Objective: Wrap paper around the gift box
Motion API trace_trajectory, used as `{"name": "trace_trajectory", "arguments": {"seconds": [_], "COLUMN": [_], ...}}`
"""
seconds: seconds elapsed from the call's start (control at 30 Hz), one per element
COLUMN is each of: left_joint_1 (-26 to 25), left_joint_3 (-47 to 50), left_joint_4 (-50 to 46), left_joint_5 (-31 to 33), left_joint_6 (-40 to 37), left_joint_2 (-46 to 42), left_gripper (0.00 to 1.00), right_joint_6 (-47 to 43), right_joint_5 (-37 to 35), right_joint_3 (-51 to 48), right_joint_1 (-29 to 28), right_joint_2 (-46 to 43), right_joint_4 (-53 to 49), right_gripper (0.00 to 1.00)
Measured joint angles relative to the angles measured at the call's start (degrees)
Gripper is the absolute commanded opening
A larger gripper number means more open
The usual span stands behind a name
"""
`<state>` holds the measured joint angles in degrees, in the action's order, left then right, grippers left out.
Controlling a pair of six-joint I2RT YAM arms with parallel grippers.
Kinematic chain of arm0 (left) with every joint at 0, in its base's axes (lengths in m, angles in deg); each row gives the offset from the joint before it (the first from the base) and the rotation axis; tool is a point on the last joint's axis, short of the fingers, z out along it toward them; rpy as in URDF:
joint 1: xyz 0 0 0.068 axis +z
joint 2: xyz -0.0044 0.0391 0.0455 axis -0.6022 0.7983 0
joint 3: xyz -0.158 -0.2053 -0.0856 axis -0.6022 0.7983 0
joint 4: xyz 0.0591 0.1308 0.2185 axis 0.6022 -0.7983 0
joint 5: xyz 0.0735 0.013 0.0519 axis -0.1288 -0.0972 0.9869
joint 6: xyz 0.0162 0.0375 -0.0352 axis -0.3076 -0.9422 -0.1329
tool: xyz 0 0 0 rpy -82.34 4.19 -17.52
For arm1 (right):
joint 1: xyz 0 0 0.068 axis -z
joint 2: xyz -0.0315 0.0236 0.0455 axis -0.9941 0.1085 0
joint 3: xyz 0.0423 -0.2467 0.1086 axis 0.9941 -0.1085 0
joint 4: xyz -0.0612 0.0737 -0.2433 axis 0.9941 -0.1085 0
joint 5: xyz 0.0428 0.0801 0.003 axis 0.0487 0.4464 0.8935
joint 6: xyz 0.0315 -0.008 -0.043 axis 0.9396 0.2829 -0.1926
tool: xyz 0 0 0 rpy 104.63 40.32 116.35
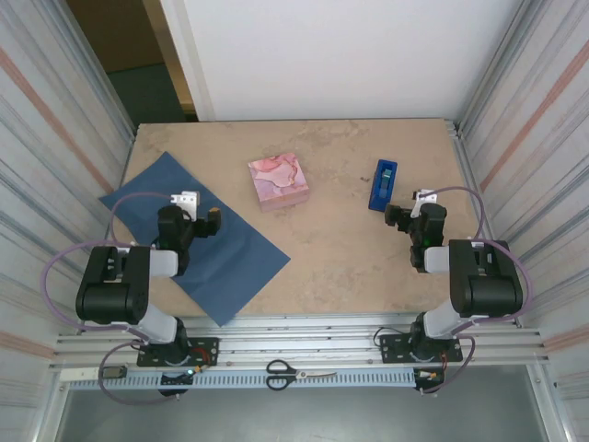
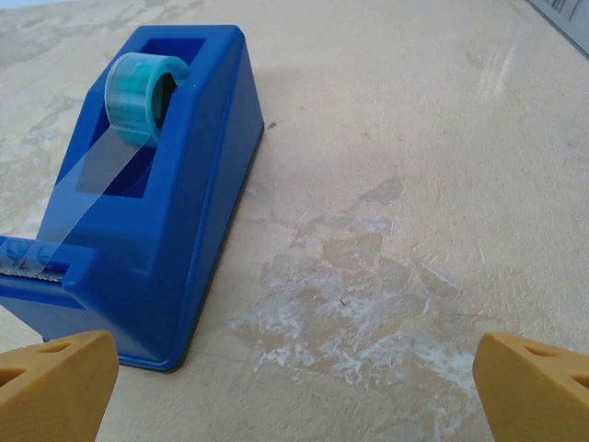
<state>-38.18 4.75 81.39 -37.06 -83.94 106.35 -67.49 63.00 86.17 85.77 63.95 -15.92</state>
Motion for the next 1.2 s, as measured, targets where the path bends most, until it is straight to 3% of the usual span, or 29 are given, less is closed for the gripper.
{"name": "trace_trajectory", "arguments": {"seconds": [0.97,1.07,1.2], "left_joint_1": [0.8,1.5,4.3], "left_joint_3": [0.0,0.0,-0.3], "left_joint_4": [-0.2,-2.1,-9.9], "left_joint_5": [-1.9,-2.0,-0.6], "left_joint_6": [0.1,0.8,5.2], "left_joint_2": [-0.3,-3.7,-15.0], "left_gripper": [0.99,0.99,0.99], "right_joint_6": [-0.2,-0.1,1.7], "right_joint_5": [0.3,-0.1,1.3], "right_joint_3": [0.7,1.3,5.7], "right_joint_1": [0.2,-0.2,-0.3], "right_joint_2": [-0.5,-4.5,-15.1], "right_joint_4": [-0.9,-7.0,-18.9], "right_gripper": [0.98,0.98,0.98]}}
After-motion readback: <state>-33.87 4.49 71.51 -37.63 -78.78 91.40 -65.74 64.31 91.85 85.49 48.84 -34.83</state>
